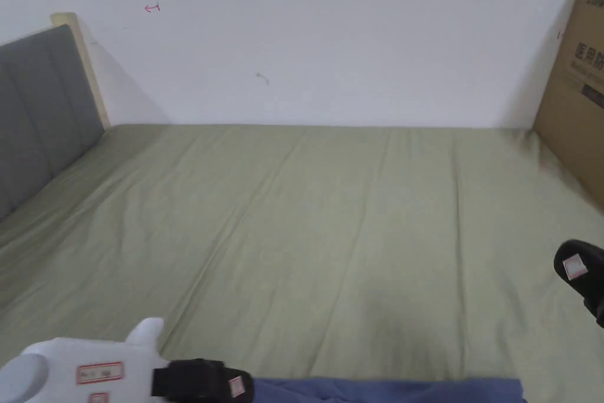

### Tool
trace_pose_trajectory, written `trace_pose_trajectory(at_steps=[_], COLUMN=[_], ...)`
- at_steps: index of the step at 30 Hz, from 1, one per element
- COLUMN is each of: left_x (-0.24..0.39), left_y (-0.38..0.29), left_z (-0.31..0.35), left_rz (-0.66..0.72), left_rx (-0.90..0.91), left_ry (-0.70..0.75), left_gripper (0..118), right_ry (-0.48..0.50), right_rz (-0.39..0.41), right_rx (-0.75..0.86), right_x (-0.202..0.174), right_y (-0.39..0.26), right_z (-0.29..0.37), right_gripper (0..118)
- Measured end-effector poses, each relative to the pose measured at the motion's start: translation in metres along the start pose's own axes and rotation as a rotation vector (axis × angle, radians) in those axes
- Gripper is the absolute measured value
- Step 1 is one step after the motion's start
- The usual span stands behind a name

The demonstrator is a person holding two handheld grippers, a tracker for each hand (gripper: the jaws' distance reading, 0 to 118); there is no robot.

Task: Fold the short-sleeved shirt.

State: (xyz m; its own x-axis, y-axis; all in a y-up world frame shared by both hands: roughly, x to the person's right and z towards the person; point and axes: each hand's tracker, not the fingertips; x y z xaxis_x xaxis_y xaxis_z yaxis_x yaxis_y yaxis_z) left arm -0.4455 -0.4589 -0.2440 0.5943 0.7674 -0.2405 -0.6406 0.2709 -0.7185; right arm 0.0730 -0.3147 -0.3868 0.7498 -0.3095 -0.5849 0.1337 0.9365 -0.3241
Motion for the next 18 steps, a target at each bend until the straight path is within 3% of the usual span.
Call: trace_pose_trajectory(at_steps=[1,2,6,10,12,14,16,17,18], left_x=[-0.015,-0.026,-0.057,-0.085,-0.088,-0.086,-0.092,-0.097,-0.1], left_y=[0.001,0.0,-0.005,-0.008,-0.014,-0.015,-0.015,-0.017,-0.019], left_z=[0.006,0.008,0.008,-0.027,-0.055,-0.071,-0.088,-0.095,-0.099], left_rz=[0.032,0.061,0.132,0.231,0.235,0.237,0.335,0.371,0.389], left_rx=[0.005,0.007,0.003,-0.096,-0.163,-0.136,-0.101,-0.098,-0.084], left_ry=[0.013,0.035,0.015,-0.155,-0.252,-0.345,-0.465,-0.514,-0.528], left_gripper=[95,102,102,102,102,102,101,99,87], right_ry=[-0.005,-0.012,0.018,0.026,0.018,0.023,0.018,0.015,0.013], right_rz=[-0.015,-0.024,-0.137,-0.122,-0.056,-0.046,-0.036,-0.029,-0.024], right_rx=[-0.015,-0.025,-0.091,-0.107,-0.127,-0.138,-0.146,-0.149,-0.153], right_x=[0.0,0.0,-0.009,-0.019,-0.016,-0.016,-0.032,-0.035,-0.037], right_y=[-0.002,-0.005,-0.008,-0.005,-0.004,-0.004,-0.002,-0.002,-0.003], right_z=[-0.002,-0.004,-0.014,-0.023,-0.019,-0.018,-0.026,-0.027,-0.029], right_gripper=[0,0,0,0,0,0,0,0,0])
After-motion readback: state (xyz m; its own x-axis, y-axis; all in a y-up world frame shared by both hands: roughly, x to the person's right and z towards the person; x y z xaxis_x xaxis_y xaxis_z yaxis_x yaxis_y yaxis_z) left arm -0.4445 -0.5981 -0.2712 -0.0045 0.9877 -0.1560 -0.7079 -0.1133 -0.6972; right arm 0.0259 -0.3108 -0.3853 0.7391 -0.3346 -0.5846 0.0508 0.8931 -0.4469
